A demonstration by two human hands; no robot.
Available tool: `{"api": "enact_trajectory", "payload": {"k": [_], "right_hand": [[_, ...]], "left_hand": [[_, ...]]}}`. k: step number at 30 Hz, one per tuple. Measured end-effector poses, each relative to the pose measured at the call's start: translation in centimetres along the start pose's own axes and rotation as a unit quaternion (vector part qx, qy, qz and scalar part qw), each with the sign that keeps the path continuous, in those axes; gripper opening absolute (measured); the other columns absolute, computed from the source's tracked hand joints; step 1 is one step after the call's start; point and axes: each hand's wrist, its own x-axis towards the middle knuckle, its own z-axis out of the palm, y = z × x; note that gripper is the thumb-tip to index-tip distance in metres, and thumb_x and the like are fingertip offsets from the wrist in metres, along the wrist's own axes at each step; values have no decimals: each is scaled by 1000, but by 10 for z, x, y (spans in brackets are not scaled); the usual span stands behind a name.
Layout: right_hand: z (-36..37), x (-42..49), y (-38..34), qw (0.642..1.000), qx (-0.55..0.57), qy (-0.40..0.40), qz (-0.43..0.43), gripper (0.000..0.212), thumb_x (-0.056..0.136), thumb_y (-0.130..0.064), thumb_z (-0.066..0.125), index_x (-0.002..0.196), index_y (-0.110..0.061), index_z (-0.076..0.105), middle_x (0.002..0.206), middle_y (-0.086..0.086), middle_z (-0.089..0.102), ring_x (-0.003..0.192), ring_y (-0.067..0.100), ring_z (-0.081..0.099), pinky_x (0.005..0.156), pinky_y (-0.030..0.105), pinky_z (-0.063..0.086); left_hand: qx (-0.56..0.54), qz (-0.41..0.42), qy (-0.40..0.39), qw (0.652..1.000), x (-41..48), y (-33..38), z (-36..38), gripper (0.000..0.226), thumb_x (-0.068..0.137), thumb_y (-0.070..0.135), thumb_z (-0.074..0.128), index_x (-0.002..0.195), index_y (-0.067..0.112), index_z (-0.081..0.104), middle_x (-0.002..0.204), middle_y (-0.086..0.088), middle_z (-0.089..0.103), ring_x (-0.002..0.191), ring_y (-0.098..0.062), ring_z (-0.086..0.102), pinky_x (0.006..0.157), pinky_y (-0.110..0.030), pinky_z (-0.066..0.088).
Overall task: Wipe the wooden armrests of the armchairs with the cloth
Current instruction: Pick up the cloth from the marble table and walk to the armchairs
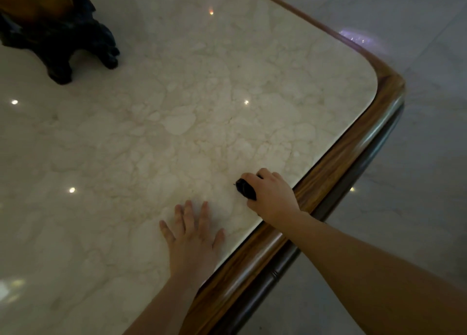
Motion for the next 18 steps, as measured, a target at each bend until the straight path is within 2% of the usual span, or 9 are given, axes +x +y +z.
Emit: {"api": "enact_trajectory", "payload": {"k": [2, 4, 10, 15, 18], "right_hand": [[-21, -12, 1, 999, 21, 16, 22, 54, 84, -31, 65, 133, -33, 45, 115, 5, 54, 97, 28, 53, 75, 40, 54], [-48, -27, 1, 998, 39, 31, 45, 53, 83, -30, 65, 133, -34, 47, 111, 4, 55, 94, 27, 55, 72, 39, 54], [-121, -68, -10, 991, 78, 65, 88, 55, 84, -31, 65, 136, -32, 47, 109, 4, 58, 92, 26, 60, 73, 38, 54], [-180, -112, -23, 977, 107, 134, 125, 52, 81, -29, 67, 131, -34, 51, 101, -1, 59, 86, 22, 61, 68, 33, 52], [-212, -142, -33, 963, 131, 180, 150, 50, 80, -28, 67, 127, -36, 54, 98, -2, 60, 84, 20, 61, 65, 30, 49]], "left_hand": [[7, -2, -10, 1000, 0, -1, -18, 80, 86, 72, 3, 153, 29, -1, 163, -10, 6, 149, -35, -2, 114, -66, -3], [14, 12, -6, 1000, -4, 5, -44, 80, 85, 71, -1, 154, 29, 3, 163, -9, 8, 149, -35, 0, 114, -66, -2], [26, 52, 3, 998, -21, 26, -116, 82, 83, 70, 1, 153, 28, 6, 163, -10, 12, 149, -35, 1, 114, -65, 2], [20, 103, 19, 994, -42, 45, -170, 80, 84, 70, 1, 153, 29, 2, 163, -9, 9, 149, -33, -4, 115, -63, 0], [19, 141, 34, 989, -57, 56, -200, 78, 86, 70, 5, 153, 29, 6, 163, -10, 13, 150, -33, -1, 115, -63, 0]]}}
